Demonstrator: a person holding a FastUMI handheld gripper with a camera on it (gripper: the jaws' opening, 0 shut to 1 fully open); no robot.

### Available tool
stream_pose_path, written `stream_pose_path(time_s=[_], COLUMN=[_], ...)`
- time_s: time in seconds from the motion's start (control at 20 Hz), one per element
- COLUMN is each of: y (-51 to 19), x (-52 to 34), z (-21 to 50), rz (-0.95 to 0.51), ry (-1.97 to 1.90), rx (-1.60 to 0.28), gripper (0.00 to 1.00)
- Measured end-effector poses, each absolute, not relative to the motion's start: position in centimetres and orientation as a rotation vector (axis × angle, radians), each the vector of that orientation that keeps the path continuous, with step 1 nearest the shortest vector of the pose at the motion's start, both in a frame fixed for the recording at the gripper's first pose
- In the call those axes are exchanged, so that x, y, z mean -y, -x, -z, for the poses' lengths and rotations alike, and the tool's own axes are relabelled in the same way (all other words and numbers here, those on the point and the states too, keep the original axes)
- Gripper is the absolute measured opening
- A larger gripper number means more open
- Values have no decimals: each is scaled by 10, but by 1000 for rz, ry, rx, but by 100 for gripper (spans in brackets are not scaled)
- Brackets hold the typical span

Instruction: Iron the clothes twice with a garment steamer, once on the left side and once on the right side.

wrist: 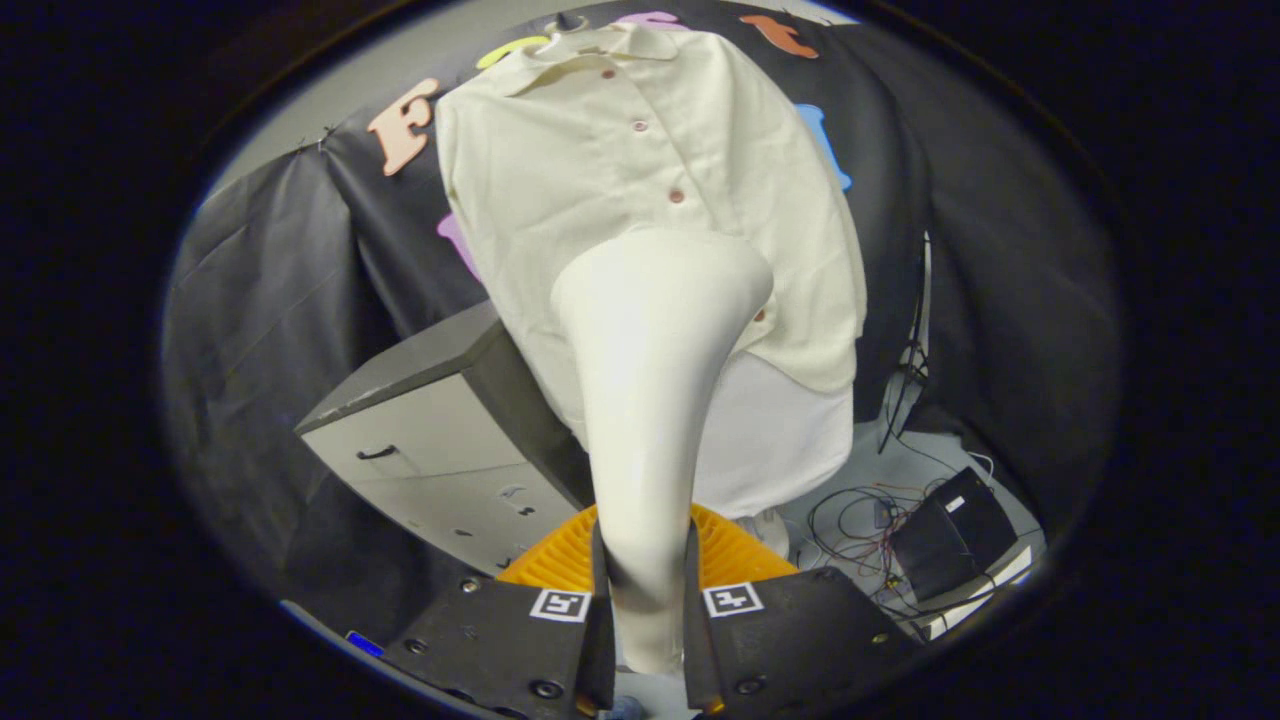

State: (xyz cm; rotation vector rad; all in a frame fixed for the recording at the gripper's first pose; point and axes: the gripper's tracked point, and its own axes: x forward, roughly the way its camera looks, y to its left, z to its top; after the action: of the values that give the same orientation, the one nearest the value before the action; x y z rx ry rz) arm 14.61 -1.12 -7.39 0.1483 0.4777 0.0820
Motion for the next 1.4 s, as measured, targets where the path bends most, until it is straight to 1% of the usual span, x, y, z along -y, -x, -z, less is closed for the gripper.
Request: stream_pose_path(time_s=[0.4,0.7,1.1,1.3,1.4], y=[-154,-158,-134,-109,-92], x=[-95,-139,-165,-169,-166], z=[31,-13,-95,-118,-117], rz=[-166,-149,-93,-78,-60], ry=[-55,-6,40,66,62], rx=[-411,-314,-105,-35,-16], gripper=[27,27,27,27,27])
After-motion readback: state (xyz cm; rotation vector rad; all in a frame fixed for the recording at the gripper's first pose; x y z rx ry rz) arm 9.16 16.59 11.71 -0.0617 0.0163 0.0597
